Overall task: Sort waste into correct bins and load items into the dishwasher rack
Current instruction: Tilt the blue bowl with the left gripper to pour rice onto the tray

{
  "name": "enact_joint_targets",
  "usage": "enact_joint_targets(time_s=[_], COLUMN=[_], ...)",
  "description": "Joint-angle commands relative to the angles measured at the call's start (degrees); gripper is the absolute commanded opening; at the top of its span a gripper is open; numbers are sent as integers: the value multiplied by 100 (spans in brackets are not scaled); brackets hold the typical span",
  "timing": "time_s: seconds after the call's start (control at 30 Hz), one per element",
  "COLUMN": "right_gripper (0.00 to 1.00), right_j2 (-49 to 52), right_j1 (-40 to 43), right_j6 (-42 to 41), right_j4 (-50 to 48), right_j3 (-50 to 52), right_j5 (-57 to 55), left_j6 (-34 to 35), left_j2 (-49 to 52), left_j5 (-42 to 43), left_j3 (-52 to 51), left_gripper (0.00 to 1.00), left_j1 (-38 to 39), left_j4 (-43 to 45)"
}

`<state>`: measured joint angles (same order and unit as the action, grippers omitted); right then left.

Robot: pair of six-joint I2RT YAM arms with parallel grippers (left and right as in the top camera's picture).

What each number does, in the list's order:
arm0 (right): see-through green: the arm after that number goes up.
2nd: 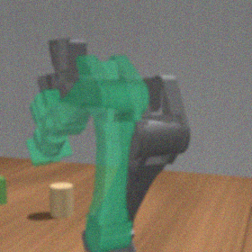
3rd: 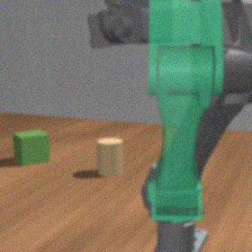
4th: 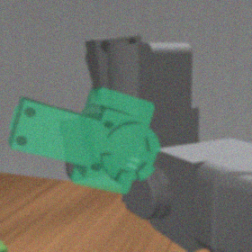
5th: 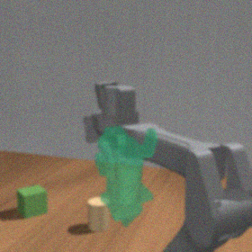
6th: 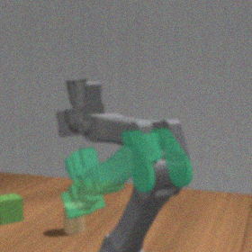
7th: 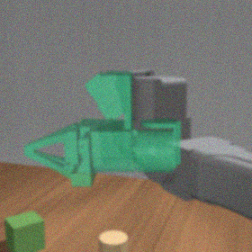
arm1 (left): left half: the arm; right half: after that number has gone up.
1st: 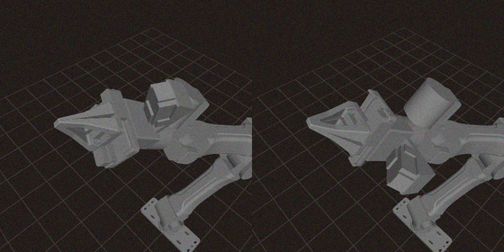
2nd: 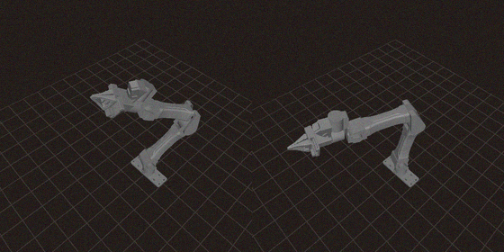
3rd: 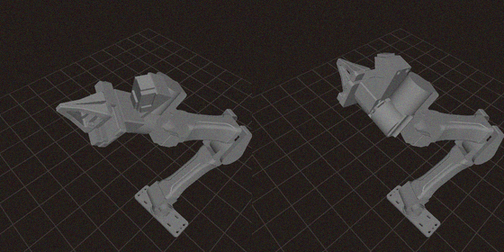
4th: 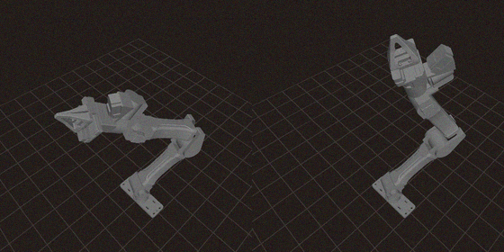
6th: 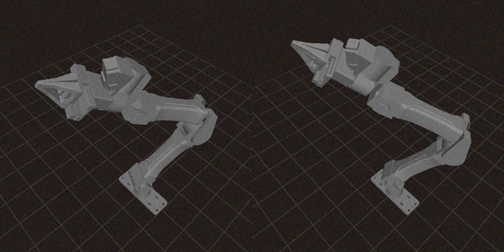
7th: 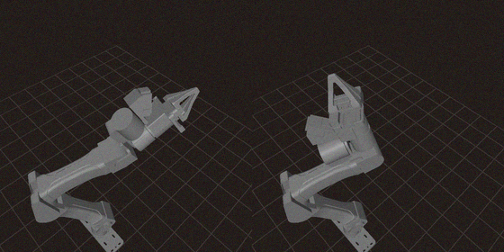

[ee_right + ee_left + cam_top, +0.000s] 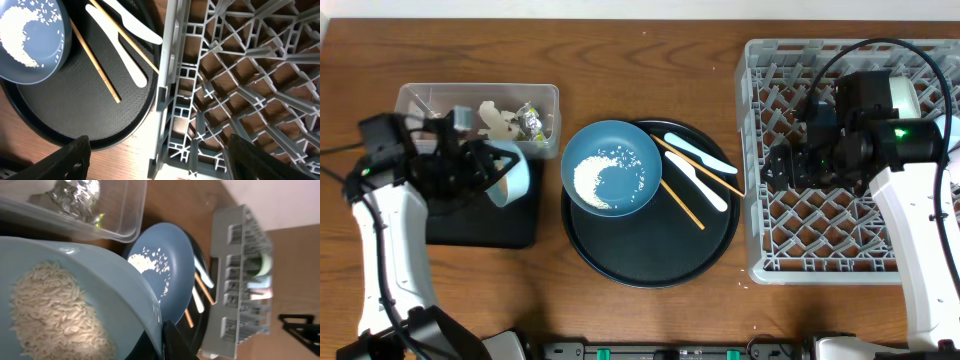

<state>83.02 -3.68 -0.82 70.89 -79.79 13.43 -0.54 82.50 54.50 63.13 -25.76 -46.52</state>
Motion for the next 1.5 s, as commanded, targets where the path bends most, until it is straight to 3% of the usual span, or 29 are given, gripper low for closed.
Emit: enact_joint_targets(time_s=[0.0, 0.27, 0.57, 1.33, 1.4, 1.47], right_gripper=[82, 82, 82, 82, 82, 82], right_j2=[-52, -52, -52, -52, -52, -52], right_j1=[-87, -87, -87, -87, -87, -87], right_j6=[68, 68, 68, 68, 68, 68], right_j4=[4, 17, 35, 35, 33, 33], right_j3=[-11, -11, -11, -11, -11, -11], right_j5=[-15, -15, -15, -122, -122, -122], left_j6=[-247, -289, -262, -267, -96, 133], left_j2=[-4, 557, 1515, 1711, 1711, 1711], left_j5=[879, 2277, 3560, 3440, 3198, 3569], left_j3=[-308, -562, -564, -564, -564, -562], left_gripper=[6, 6, 6, 6, 6, 6], left_j1=[-387, -988, -1239, -1318, -1318, -1318], left_j4=[190, 772, 859, 984, 975, 927])
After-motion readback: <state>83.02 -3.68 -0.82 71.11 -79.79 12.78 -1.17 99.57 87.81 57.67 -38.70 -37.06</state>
